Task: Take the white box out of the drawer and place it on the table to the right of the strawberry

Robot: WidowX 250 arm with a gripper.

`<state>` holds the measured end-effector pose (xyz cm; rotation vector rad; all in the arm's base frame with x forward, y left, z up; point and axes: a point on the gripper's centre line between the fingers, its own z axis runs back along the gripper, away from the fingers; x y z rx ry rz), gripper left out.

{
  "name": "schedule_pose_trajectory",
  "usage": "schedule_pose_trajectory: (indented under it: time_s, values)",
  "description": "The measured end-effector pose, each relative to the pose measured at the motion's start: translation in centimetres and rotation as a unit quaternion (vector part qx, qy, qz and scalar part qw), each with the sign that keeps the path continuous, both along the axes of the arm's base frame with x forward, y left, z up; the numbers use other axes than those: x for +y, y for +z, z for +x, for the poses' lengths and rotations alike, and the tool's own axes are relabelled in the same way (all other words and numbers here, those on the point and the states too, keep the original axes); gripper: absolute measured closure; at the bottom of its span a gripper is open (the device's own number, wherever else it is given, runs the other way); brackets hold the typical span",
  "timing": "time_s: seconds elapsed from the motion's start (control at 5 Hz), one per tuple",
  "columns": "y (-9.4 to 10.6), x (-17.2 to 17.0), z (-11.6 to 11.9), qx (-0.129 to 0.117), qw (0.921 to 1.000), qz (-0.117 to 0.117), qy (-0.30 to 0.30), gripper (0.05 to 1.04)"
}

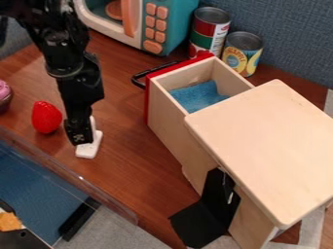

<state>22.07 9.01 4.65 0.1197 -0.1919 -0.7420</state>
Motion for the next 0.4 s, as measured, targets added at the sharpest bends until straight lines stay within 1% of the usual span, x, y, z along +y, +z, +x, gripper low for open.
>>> schedule_pose_trajectory:
  time_s: [0.2,0.4]
  values:
    - [2.2,0.1,-0.3,-0.026,0.9995,-0.003,0.019,0.078]
    - [5.8,0.1,-0.3,-0.045,0.9983,-0.001,0.036,0.083]
